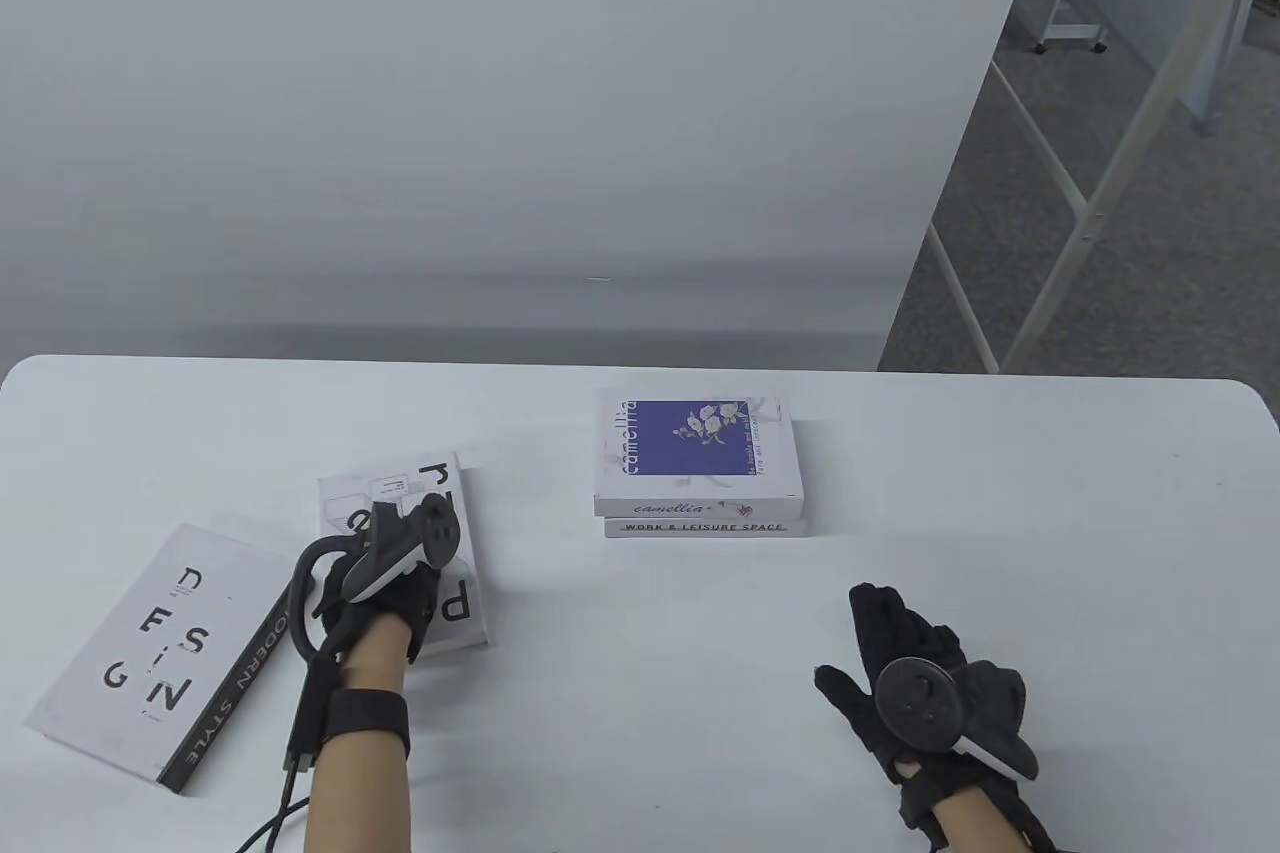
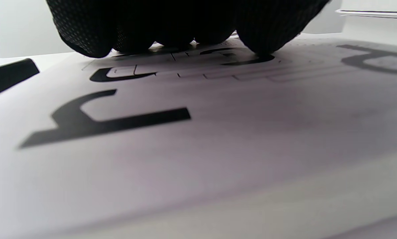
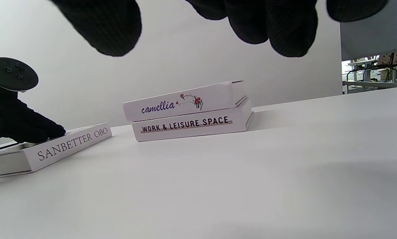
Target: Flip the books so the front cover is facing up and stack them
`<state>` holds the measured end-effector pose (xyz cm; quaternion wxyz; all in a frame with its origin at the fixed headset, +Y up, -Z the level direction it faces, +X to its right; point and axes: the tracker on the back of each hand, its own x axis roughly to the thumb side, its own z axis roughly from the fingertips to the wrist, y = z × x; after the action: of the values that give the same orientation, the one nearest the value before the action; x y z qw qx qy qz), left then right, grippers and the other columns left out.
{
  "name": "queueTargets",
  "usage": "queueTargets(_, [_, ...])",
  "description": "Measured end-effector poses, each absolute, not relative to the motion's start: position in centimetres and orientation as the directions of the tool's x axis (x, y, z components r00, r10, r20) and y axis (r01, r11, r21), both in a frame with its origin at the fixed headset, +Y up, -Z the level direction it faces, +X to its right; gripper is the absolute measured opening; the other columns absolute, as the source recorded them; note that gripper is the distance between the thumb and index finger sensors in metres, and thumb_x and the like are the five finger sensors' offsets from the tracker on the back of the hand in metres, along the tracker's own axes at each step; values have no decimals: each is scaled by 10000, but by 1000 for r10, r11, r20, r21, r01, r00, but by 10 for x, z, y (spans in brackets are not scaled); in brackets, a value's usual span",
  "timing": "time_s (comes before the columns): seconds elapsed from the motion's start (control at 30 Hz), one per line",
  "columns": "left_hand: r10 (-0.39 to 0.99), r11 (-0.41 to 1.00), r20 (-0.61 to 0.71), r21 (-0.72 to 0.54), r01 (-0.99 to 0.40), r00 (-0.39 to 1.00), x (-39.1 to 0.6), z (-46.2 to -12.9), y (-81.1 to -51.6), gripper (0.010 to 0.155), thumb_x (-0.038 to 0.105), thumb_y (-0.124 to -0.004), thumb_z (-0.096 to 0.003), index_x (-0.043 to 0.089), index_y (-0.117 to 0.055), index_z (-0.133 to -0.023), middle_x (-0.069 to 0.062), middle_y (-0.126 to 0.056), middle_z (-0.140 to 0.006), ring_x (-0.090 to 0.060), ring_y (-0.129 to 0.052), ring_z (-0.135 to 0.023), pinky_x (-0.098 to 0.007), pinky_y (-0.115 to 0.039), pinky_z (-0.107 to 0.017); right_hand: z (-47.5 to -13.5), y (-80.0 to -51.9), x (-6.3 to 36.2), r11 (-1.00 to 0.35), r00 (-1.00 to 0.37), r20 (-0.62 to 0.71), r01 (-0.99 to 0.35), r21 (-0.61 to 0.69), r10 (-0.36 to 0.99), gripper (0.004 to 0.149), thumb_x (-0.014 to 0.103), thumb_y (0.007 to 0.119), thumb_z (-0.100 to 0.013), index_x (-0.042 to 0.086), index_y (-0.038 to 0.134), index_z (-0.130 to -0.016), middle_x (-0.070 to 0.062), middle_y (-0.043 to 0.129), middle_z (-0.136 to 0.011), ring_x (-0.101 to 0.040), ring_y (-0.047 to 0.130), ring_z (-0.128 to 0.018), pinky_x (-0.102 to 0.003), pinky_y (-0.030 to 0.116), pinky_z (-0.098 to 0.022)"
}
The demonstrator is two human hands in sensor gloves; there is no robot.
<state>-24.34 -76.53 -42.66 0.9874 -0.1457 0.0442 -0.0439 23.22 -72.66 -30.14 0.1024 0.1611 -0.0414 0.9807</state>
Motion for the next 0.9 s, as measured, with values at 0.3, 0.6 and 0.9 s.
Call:
queueTargets(0.3, [-132,922,42,-361,138,990,-219,-409,-754,585,448,-818,-412,233,-692,-941,-101,-714,-962,-393,-837,-844,-484,-817,-574,-300,-726,232,-976,-925,334,-210,-62,178,817,529,694,-557,12,374,-1101,-390,505,-1066,-623,651,-889,-771,510,-578])
queueTargets(0.6, [-153,928,157,-317,196,976,-171,-376,-752,545,454,-829,-407,238,-739,-899,-89,-775,-905,-365,-908,-771,-445,-864,-525,-293,-722,222,-978,-920,370,-180,-104,130,820,533,694,-556,19,366,-1104,-388,473,-1078,-630,613,-909,-777,496,-581])
queueTargets(0.9, [-92,935,303,-301,186,949,-105,-352,-746,485,462,-831,-412,266,-799,-854,-46,-839,-850,-309,-974,-682,-377,-915,-456,-289,-720,214,-978,-912,396,-166,-125,105,819,534,692,-556,16,369,-1103,-391,475,-1075,-626,618,-908,-776,498,-580])
